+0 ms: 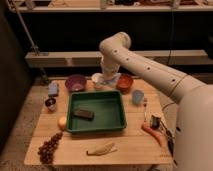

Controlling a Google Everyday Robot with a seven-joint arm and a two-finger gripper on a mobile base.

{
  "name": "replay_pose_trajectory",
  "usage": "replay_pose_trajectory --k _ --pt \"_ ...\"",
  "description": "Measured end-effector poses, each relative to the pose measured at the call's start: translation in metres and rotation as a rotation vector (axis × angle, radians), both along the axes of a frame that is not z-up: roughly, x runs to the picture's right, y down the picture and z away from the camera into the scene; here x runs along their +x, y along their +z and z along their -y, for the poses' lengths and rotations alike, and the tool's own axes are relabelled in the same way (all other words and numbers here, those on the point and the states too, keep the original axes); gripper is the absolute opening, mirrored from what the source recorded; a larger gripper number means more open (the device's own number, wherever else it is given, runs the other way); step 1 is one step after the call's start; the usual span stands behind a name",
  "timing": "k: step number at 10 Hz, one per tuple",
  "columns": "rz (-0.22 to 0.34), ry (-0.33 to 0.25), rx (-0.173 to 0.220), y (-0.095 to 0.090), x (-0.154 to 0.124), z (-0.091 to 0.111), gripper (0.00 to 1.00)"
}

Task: Wipe red bowl with towel

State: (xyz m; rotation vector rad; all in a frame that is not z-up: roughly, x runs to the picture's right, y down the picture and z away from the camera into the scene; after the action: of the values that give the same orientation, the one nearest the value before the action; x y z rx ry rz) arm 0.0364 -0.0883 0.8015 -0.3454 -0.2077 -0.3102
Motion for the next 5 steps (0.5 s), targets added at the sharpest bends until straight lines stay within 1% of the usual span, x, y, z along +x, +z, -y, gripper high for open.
replay_pose_trajectory --k 1,3,4,5 --pt "-0.014 0.045 0.002 0.013 0.029 0.013 0.00" --pt "-0.038 0.123 -0.014 0.035 0.076 0.025 0.00" --pt "-0.044 0.154 -0.025 0.047 0.097 0.023 0.00" --pt "-0.045 0.182 -0.039 0.063 0.119 0.018 0.00"
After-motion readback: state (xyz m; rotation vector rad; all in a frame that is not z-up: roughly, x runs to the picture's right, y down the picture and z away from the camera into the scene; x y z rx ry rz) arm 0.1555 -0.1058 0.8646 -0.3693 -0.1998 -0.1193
